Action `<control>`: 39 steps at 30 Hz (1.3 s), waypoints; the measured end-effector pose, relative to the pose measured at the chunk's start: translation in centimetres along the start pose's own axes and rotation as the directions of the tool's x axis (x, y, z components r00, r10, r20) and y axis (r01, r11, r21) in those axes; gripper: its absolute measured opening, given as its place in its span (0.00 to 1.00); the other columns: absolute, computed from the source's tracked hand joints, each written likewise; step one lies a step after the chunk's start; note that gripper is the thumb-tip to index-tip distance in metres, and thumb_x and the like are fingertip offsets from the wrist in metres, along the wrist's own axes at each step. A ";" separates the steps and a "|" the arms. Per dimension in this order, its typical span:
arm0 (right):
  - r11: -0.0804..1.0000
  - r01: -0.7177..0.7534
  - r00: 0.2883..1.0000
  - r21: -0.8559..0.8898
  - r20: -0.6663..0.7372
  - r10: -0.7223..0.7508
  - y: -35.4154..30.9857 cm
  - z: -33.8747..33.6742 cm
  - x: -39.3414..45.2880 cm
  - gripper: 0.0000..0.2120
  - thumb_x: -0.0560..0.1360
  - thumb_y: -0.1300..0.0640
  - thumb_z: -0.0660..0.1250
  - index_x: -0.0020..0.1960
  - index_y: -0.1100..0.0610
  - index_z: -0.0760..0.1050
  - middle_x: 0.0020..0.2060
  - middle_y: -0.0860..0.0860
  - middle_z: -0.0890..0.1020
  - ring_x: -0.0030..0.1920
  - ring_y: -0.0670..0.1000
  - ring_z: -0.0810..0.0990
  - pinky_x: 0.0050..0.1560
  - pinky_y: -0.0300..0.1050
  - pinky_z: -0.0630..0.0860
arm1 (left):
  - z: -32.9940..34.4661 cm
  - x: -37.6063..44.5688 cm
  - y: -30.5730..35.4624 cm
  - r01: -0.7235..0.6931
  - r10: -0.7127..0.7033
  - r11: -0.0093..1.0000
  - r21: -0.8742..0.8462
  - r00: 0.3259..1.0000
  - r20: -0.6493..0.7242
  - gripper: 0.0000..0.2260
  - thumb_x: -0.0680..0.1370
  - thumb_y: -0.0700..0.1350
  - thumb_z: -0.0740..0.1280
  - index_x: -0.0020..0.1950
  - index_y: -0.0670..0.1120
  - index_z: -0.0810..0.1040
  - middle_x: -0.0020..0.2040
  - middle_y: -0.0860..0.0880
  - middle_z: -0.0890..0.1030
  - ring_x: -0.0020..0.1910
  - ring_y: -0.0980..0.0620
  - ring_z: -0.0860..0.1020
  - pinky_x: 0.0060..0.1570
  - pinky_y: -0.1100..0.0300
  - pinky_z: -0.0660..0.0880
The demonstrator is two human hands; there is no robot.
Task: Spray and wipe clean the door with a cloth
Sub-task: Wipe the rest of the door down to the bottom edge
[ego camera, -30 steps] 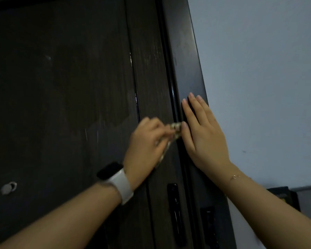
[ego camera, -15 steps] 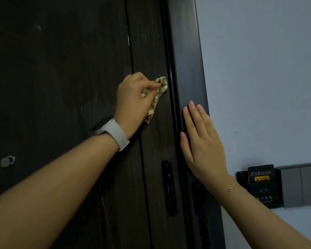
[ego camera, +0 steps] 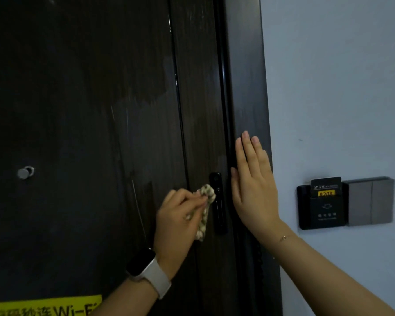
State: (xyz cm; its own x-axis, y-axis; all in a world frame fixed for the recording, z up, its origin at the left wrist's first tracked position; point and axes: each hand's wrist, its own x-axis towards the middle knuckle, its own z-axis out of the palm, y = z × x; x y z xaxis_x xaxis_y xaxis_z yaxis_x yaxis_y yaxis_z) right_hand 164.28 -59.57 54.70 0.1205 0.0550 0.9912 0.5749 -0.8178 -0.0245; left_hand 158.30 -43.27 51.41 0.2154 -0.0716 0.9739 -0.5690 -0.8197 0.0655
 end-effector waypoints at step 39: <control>0.943 0.311 0.929 0.117 0.173 -0.328 -8.9 1.7 1.4 0.22 0.79 0.55 0.64 0.72 0.57 0.69 0.74 0.55 0.66 0.75 0.54 0.63 0.74 0.55 0.63 | -16.3 14.4 -6.0 0.050 -0.026 0.982 0.182 0.991 -0.129 0.17 0.76 0.44 0.71 0.64 0.51 0.77 0.52 0.55 0.80 0.55 0.55 0.77 0.61 0.56 0.72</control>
State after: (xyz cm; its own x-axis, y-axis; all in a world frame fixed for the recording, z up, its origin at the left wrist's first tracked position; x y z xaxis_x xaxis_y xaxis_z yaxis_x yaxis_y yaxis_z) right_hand 160.71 -51.22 56.07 0.0637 0.4185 0.9060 0.6745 -0.6871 0.2700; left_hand 151.89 -30.13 68.55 0.1258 0.0237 0.9918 -0.4033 -0.9121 0.0730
